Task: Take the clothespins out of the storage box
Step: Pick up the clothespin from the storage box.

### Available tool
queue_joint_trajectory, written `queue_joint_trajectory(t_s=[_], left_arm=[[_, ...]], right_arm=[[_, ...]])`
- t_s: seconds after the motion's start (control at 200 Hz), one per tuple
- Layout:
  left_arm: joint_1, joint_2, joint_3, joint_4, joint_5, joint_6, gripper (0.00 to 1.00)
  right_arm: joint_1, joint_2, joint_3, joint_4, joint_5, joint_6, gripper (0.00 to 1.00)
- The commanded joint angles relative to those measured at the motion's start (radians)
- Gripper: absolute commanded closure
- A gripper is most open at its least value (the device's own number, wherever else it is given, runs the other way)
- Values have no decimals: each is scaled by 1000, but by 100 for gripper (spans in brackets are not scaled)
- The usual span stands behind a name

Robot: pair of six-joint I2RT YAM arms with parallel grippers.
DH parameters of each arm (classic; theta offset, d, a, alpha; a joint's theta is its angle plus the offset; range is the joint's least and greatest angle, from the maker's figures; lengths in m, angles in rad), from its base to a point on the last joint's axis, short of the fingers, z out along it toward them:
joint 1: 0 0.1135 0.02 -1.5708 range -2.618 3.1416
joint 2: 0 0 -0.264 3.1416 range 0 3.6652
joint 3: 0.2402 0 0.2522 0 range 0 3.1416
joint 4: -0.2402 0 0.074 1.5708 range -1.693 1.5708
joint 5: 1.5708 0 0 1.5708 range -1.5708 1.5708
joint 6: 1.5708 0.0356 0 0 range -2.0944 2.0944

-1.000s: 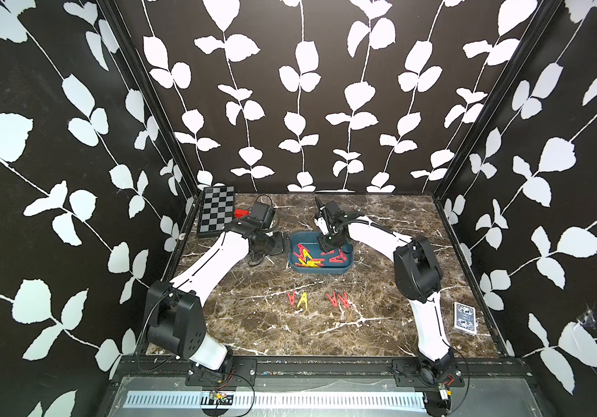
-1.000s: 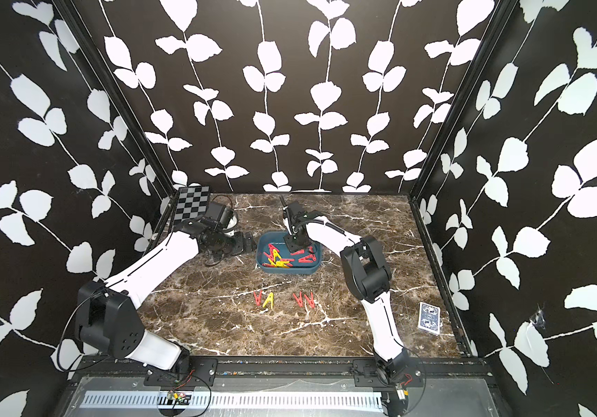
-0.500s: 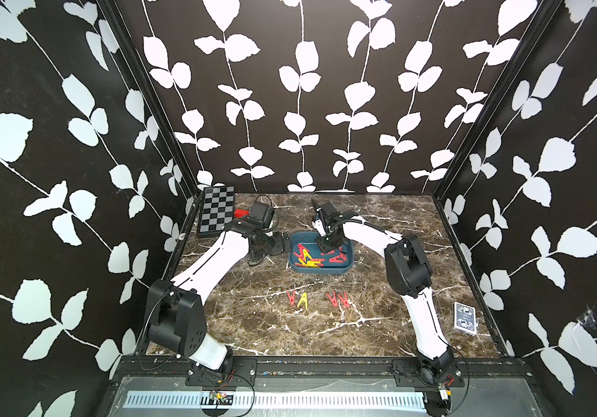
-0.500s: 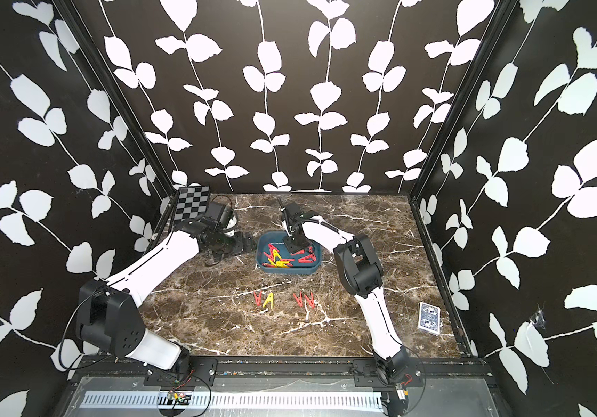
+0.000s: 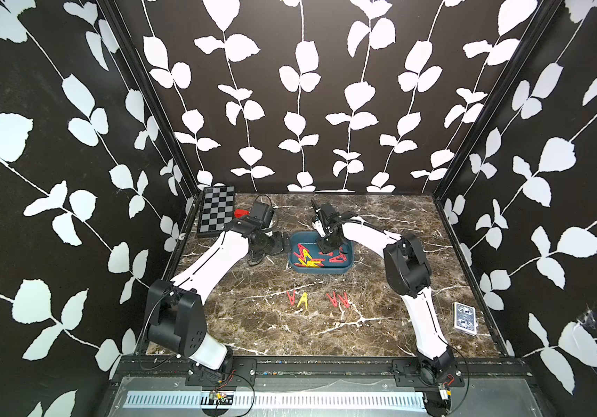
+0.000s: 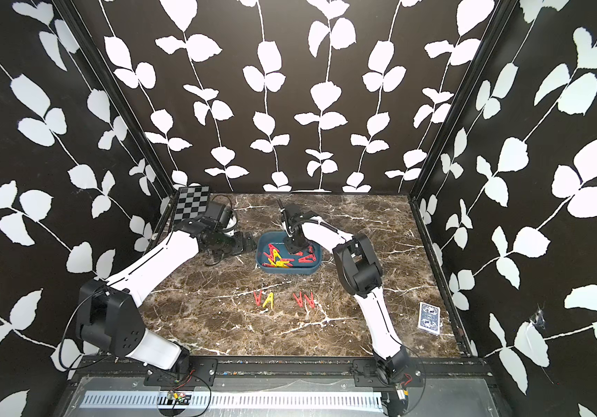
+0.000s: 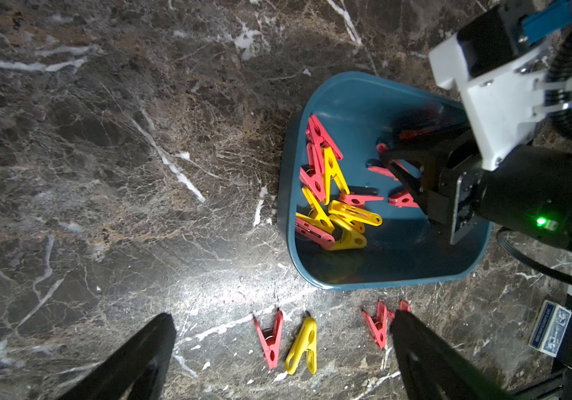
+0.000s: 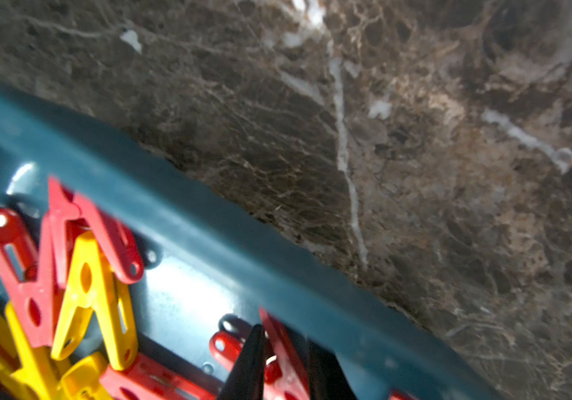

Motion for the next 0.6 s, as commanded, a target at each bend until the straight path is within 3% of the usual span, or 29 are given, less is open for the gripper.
queue_joint_trajectory(t_s=[0.0,0.165,0.595], left_arm=[[8,-29,14,-8,4,5,1],[8,-55,0,-11,0,2,1],[8,-115,-55,31,24,-9,1]], right_arm=[[13,19,-15,6,22,-4,82],[16,-9,-28,25,33,6,96],[15,-154,-53,-11,52,110,100]])
